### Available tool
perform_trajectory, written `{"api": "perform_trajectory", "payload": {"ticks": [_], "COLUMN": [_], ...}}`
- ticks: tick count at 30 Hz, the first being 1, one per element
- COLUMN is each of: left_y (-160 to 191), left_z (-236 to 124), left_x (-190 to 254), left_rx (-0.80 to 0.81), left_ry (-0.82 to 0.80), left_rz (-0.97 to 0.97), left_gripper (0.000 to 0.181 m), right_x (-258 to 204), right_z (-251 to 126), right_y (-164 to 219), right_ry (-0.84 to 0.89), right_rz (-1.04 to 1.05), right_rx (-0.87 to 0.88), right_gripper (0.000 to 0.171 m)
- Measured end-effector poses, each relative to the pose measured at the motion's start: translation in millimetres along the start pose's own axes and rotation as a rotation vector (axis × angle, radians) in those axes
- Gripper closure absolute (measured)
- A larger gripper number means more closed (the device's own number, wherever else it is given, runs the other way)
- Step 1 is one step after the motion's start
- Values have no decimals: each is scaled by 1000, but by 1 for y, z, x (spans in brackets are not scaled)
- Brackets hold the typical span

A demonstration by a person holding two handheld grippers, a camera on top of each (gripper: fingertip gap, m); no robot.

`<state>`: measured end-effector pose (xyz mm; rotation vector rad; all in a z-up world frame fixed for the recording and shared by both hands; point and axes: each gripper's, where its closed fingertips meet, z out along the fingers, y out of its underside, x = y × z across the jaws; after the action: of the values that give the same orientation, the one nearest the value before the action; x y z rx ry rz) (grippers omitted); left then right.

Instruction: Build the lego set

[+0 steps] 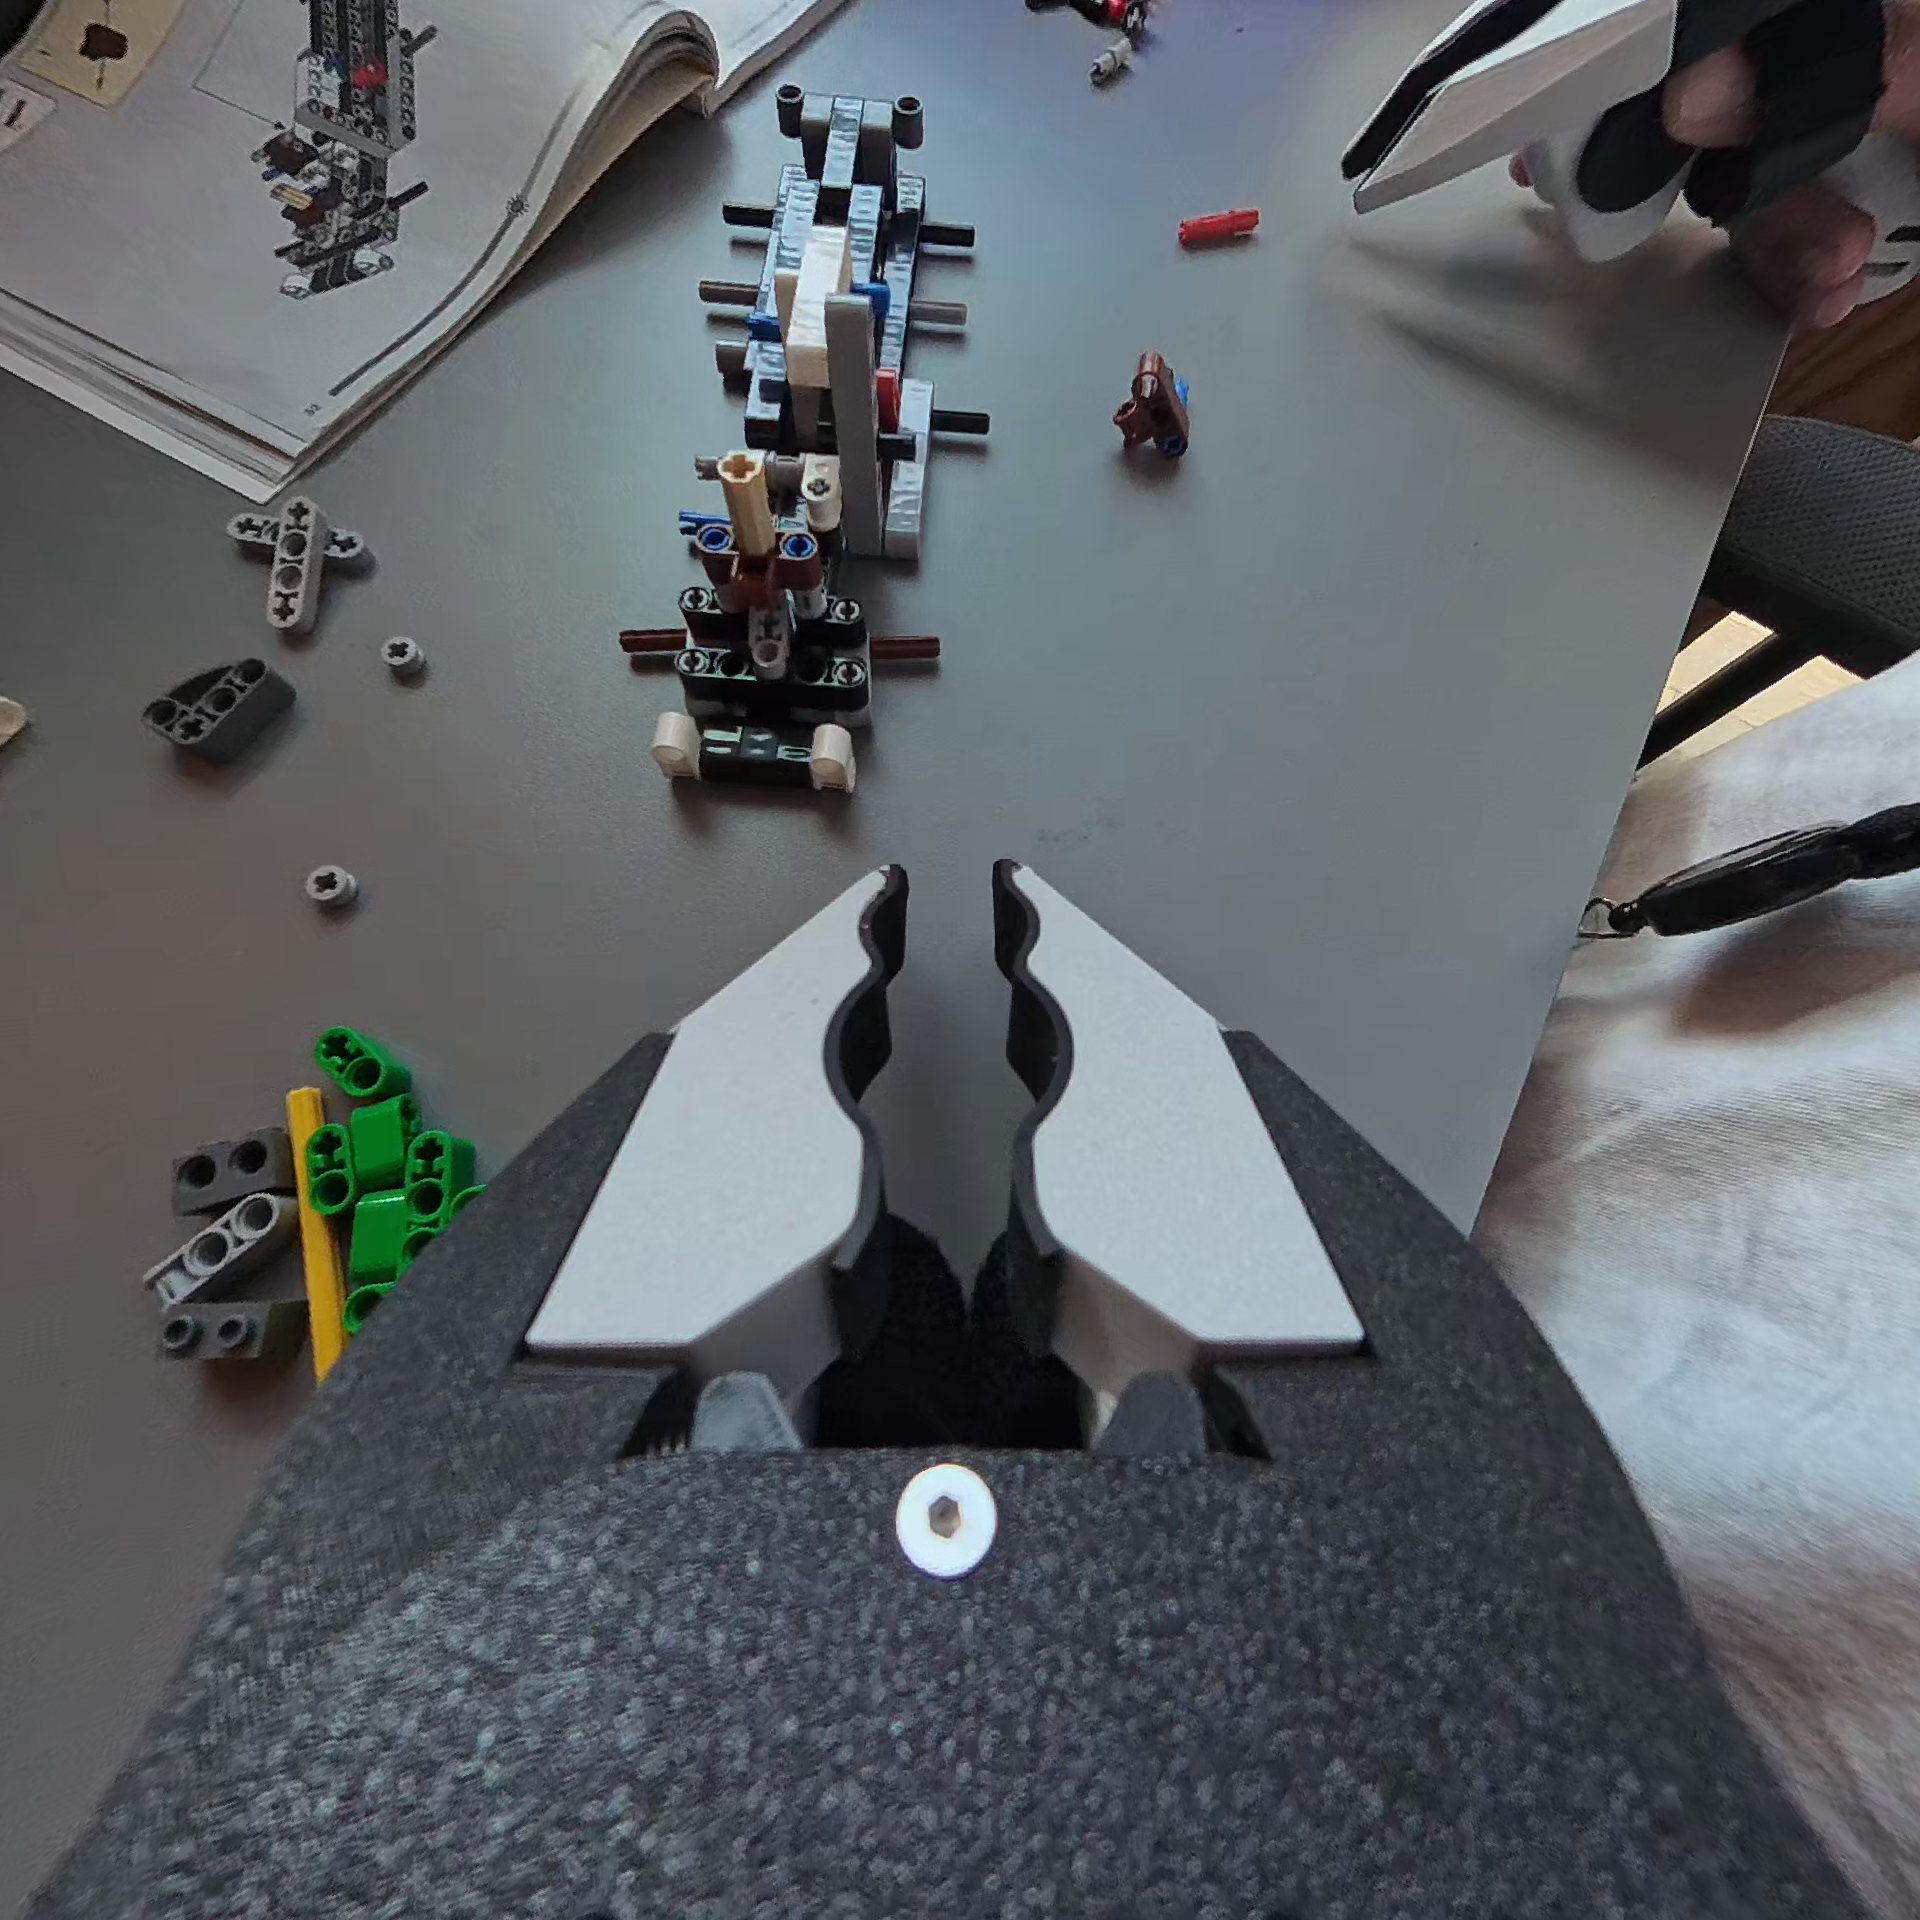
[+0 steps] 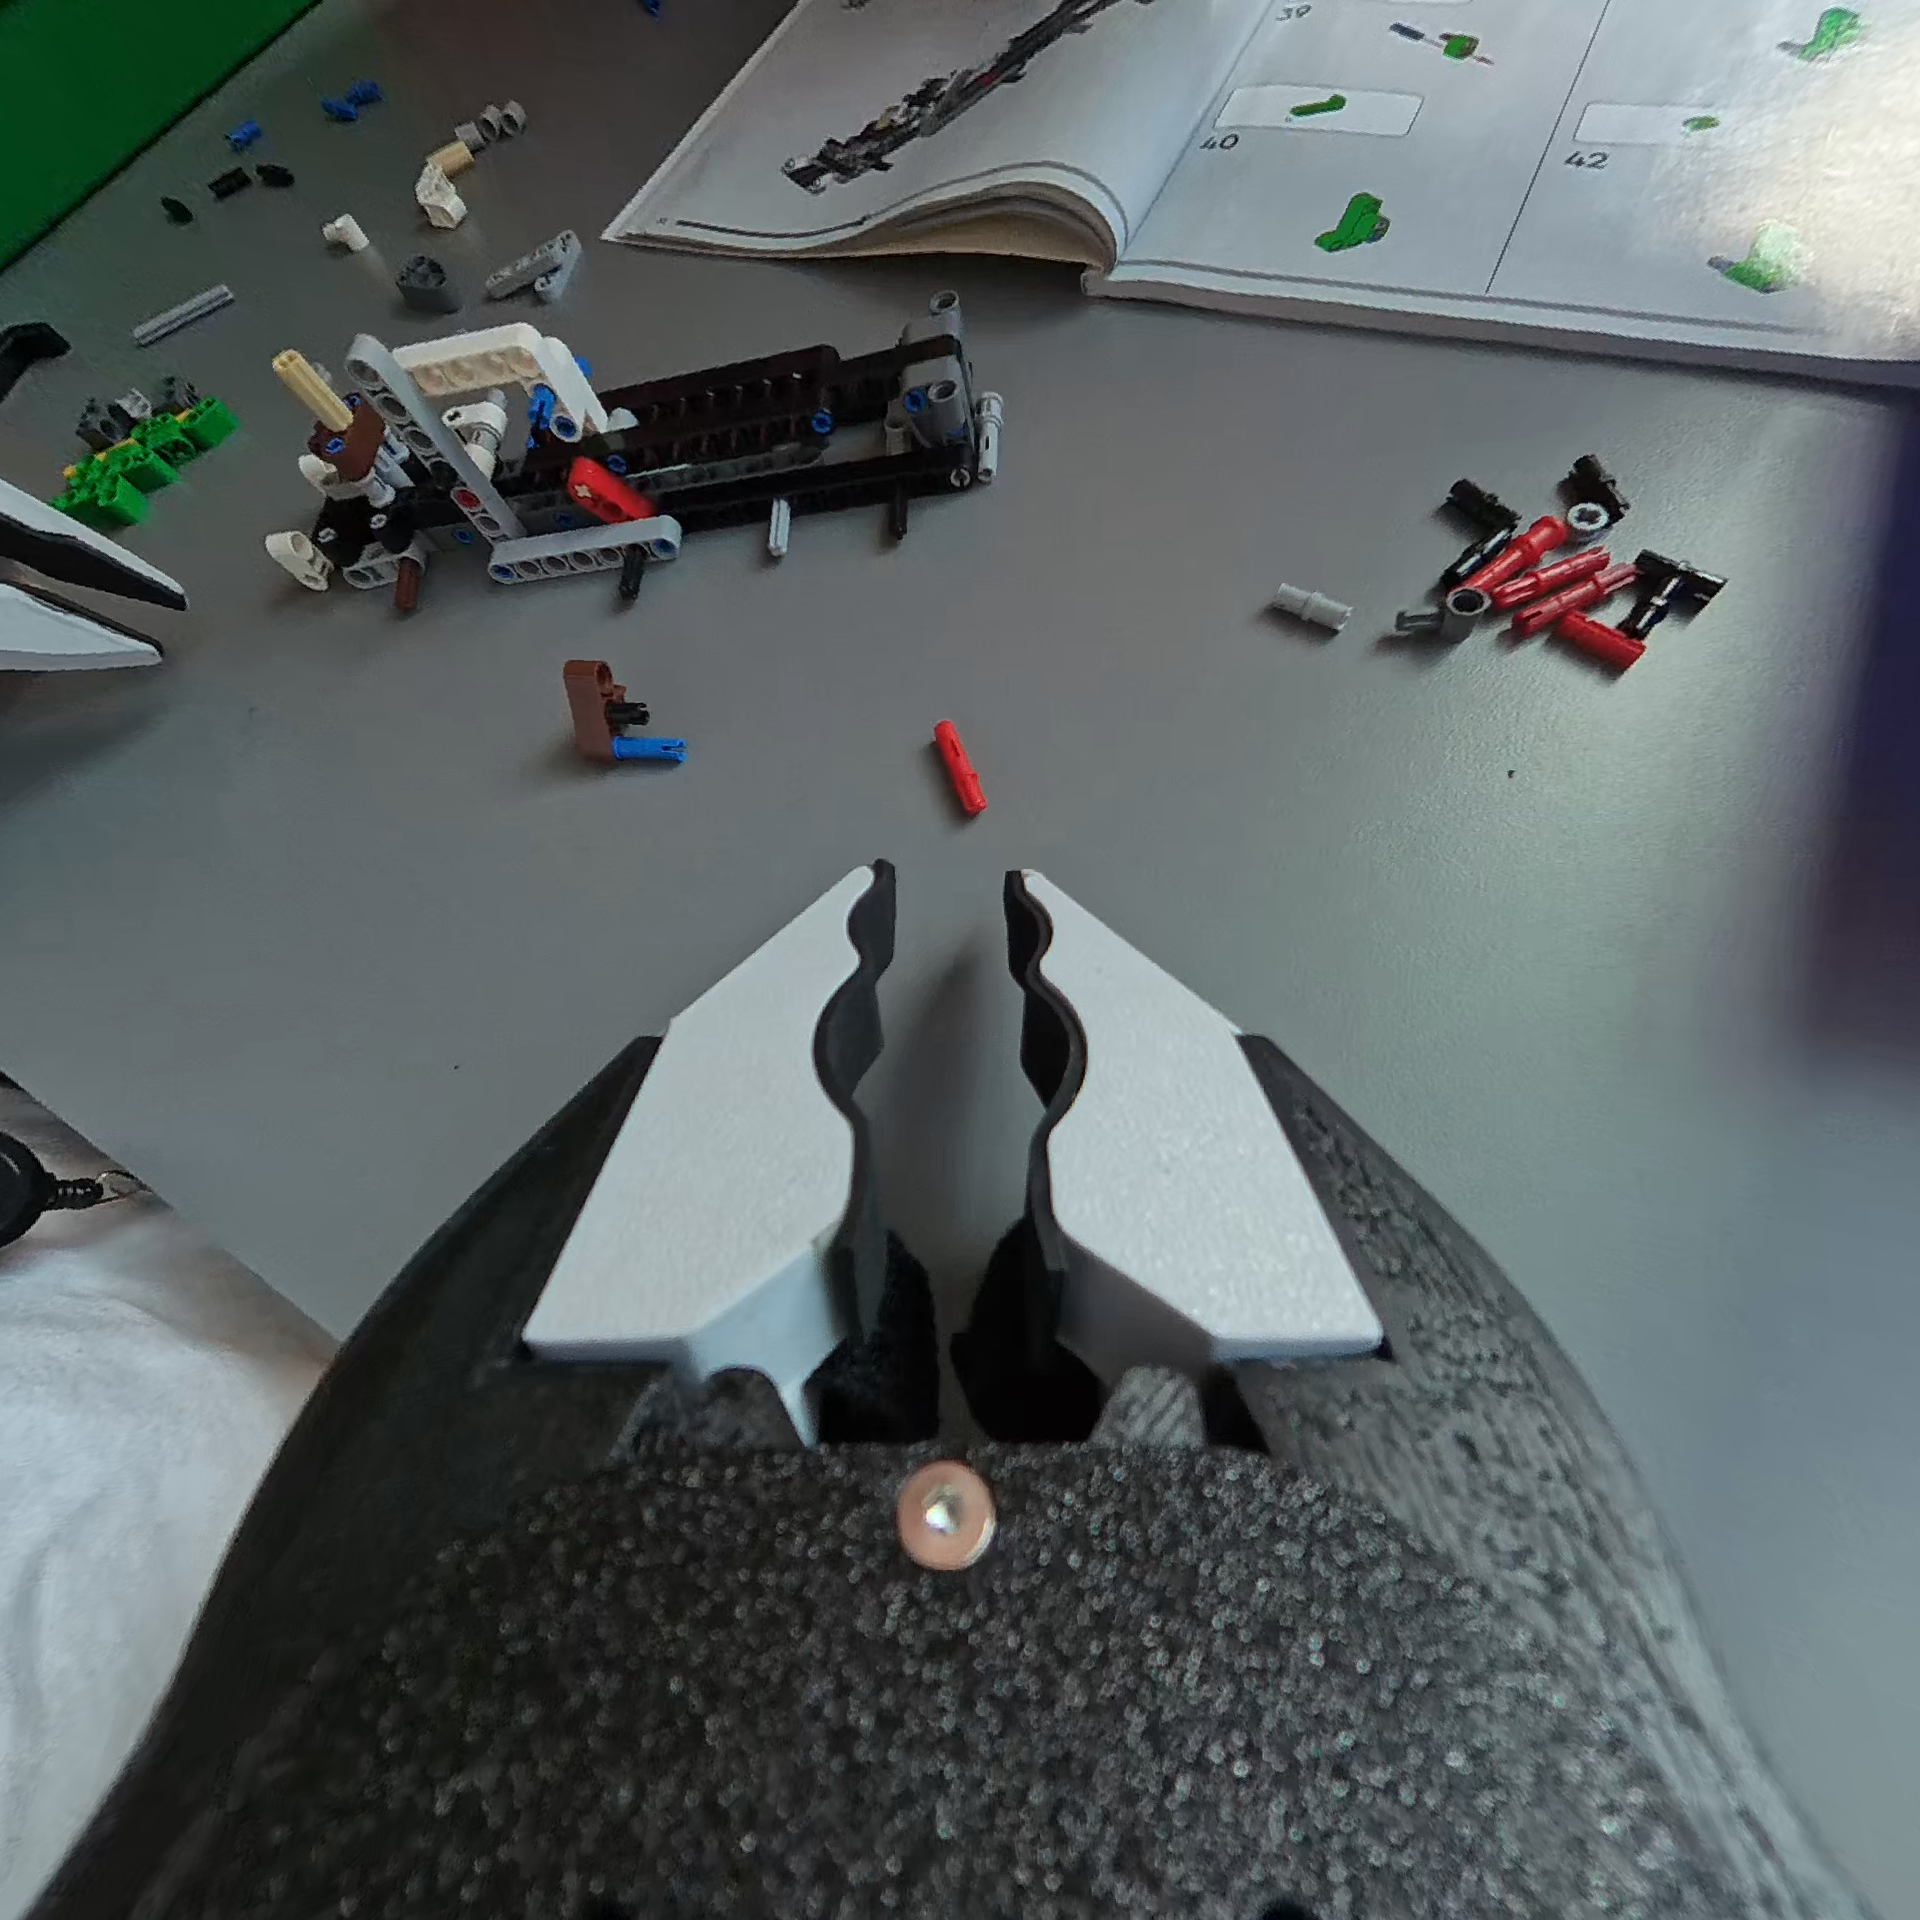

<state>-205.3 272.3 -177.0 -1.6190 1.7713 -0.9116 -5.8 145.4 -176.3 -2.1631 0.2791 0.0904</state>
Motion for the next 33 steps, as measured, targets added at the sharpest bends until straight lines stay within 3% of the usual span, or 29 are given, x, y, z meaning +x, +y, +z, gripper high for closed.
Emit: {"api": "perform_trajectory", "payload": {"ticks": [1, 13, 23, 33], "left_y": [0, 2, 2, 4], "left_z": [0, 1, 1, 3], "left_x": [0, -3, -3, 0], "left_rx": [3, -14, -11, -25], "left_ry": [-1, 1, -1, 10], "left_rz": [-2, -34, -26, -10], "left_gripper": [166, 165, 165, 165], "right_x": [1, 12, 10, 7], "right_z": [-1, -16, -14, -15], "right_y": [-1, -16, -15, -18], "right_ry": [-4, -117, -154, -238], "right_rz": [15, 254, 270, 302], "right_rx": [8, 157, 142, 140], "right_gripper": [151, 154, 155, 171]}}
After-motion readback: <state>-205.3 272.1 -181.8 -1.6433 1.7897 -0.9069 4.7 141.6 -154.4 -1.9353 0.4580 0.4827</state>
